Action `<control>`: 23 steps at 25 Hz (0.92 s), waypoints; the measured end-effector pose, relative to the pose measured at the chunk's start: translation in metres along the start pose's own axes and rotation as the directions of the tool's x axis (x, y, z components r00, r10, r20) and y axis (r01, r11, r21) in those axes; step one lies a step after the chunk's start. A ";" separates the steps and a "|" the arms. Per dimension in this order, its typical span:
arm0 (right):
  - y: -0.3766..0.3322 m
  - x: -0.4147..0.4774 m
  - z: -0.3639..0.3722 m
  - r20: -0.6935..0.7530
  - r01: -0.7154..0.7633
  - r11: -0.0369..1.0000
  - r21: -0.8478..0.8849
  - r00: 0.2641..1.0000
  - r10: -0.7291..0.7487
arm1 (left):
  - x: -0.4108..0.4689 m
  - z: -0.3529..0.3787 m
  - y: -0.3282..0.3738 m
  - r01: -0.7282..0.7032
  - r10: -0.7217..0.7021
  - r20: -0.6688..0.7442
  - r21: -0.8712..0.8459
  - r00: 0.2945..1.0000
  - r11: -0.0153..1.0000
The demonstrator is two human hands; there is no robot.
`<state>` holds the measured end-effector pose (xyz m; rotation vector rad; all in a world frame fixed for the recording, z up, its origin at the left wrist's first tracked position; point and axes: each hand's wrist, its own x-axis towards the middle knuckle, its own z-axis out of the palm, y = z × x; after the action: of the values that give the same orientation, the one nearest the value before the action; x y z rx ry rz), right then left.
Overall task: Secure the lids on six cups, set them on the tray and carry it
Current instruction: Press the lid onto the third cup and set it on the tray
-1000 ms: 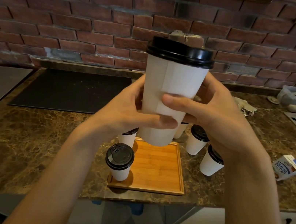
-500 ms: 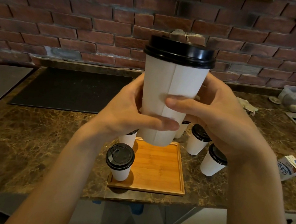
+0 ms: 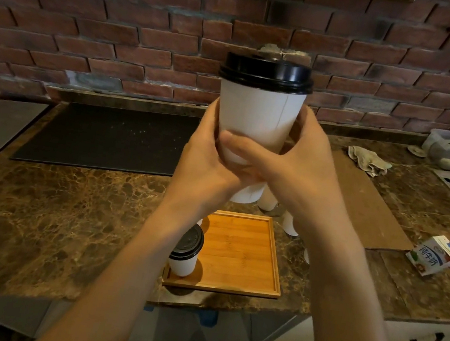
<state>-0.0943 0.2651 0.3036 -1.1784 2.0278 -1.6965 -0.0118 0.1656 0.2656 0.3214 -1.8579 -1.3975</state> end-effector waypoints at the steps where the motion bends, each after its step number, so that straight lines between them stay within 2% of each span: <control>1: 0.001 -0.001 0.002 -0.019 -0.003 1.000 0.007 1.000 0.004 | 0.000 0.000 -0.001 0.003 -0.003 -0.002 0.010 1.000 1.000; 6: -0.001 0.000 -0.002 0.010 0.012 0.997 0.075 1.000 -0.013 | 0.003 -0.006 0.003 0.009 -0.010 0.069 0.016 0.998 1.000; 12: -0.004 0.003 -0.016 0.135 -0.003 0.984 0.176 0.991 -0.021 | 0.009 -0.023 0.011 0.028 -0.028 0.231 0.004 0.973 1.000; 18: 0.000 0.005 -0.022 0.256 -0.024 0.969 0.245 0.966 -0.041 | 0.007 -0.025 0.010 0.049 -0.026 0.336 -0.062 0.942 0.997; 23: 0.003 0.004 -0.024 0.313 -0.023 0.973 0.231 0.948 -0.052 | 0.005 -0.026 0.008 0.045 -0.015 0.343 -0.079 0.939 0.996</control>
<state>-0.1129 0.2793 0.3091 -1.2908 1.5880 -1.5783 0.0051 0.1474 0.2776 0.0636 -2.0681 -1.6309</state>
